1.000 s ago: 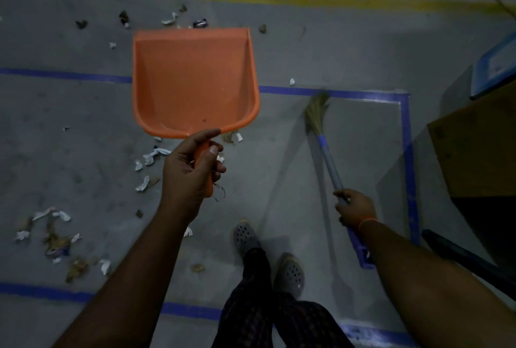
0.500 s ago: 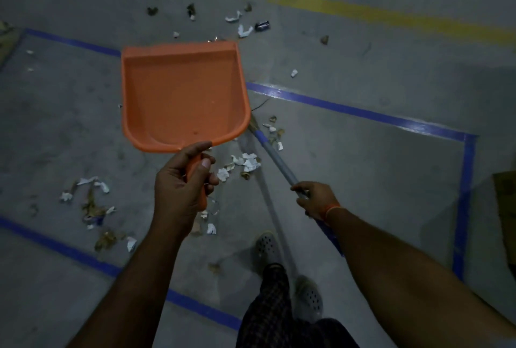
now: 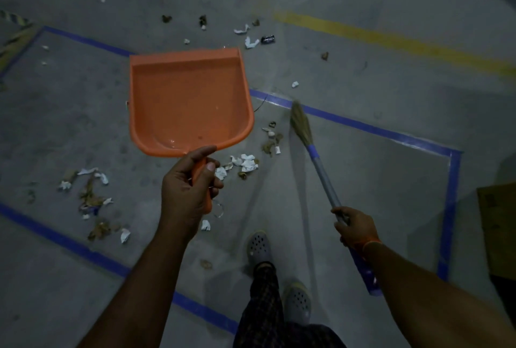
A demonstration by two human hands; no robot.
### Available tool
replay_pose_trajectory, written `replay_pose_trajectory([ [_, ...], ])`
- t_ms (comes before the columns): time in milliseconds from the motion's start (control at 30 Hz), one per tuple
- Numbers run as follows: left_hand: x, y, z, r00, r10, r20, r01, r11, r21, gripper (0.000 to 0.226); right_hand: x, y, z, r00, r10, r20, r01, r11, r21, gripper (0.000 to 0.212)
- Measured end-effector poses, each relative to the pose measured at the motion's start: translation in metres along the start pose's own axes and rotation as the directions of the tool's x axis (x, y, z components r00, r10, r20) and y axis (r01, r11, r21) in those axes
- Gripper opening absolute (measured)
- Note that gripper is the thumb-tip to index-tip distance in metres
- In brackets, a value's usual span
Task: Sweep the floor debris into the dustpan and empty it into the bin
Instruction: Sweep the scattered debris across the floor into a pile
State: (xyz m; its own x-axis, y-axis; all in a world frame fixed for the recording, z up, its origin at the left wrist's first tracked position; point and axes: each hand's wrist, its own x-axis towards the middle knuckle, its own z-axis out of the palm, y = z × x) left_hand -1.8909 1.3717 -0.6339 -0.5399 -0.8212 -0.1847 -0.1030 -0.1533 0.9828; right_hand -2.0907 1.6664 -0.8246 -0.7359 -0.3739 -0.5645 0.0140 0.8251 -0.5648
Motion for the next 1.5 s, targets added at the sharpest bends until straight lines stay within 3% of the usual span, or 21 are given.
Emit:
replay_pose_trajectory([
  [233, -0.012, -0.004, -0.014, 1.0, -0.008, -0.004, 0.008, 1.0, -0.003, 0.028, -0.034, 0.009, 0.024, 0.995, 0.076, 0.059, -0.076, 0.997, 0.013, 0.031],
  [467, 0.016, -0.003, -0.027, 0.999, -0.029, -0.019, 0.029, 1.0, -0.008, 0.028, -0.009, -0.061, 0.062, 0.96, -0.088, 0.265, 0.116, 0.989, -0.093, 0.032],
  [633, 0.061, 0.007, -0.03, 0.998, -0.043, -0.038, 0.041, 0.999, -0.028, 0.028, 0.023, -0.116, 0.063, 0.925, -0.2, 0.322, 0.237, 0.968, -0.08, 0.032],
  [833, 0.112, 0.012, -0.017, 1.0, -0.018, 0.0, 0.018, 1.0, 0.01, 0.028, 0.061, -0.143, 0.033, 0.961, -0.203, 0.187, 0.215, 0.976, -0.044, 0.033],
  [1033, 0.154, 0.022, 0.011, 1.0, -0.015, 0.012, 0.015, 1.0, -0.006, 0.027, 0.116, -0.136, -0.031, 0.997, -0.077, -0.001, 0.077, 0.996, -0.055, 0.03],
  [1200, 0.191, 0.023, 0.035, 0.999, -0.029, -0.02, 0.029, 1.0, -0.009, 0.029, 0.167, -0.138, -0.068, 0.998, 0.026, -0.063, -0.031, 0.997, -0.077, 0.029],
  [1367, 0.224, 0.022, 0.066, 0.997, -0.061, -0.057, 0.061, 0.998, -0.003, 0.028, 0.203, -0.15, -0.073, 0.996, 0.012, 0.086, 0.001, 0.988, -0.154, 0.034],
  [1500, 0.25, 0.033, 0.105, 0.994, -0.057, -0.092, 0.054, 0.998, -0.027, 0.029, 0.224, -0.175, -0.079, 0.947, -0.109, 0.303, 0.189, 0.951, -0.246, 0.034],
])
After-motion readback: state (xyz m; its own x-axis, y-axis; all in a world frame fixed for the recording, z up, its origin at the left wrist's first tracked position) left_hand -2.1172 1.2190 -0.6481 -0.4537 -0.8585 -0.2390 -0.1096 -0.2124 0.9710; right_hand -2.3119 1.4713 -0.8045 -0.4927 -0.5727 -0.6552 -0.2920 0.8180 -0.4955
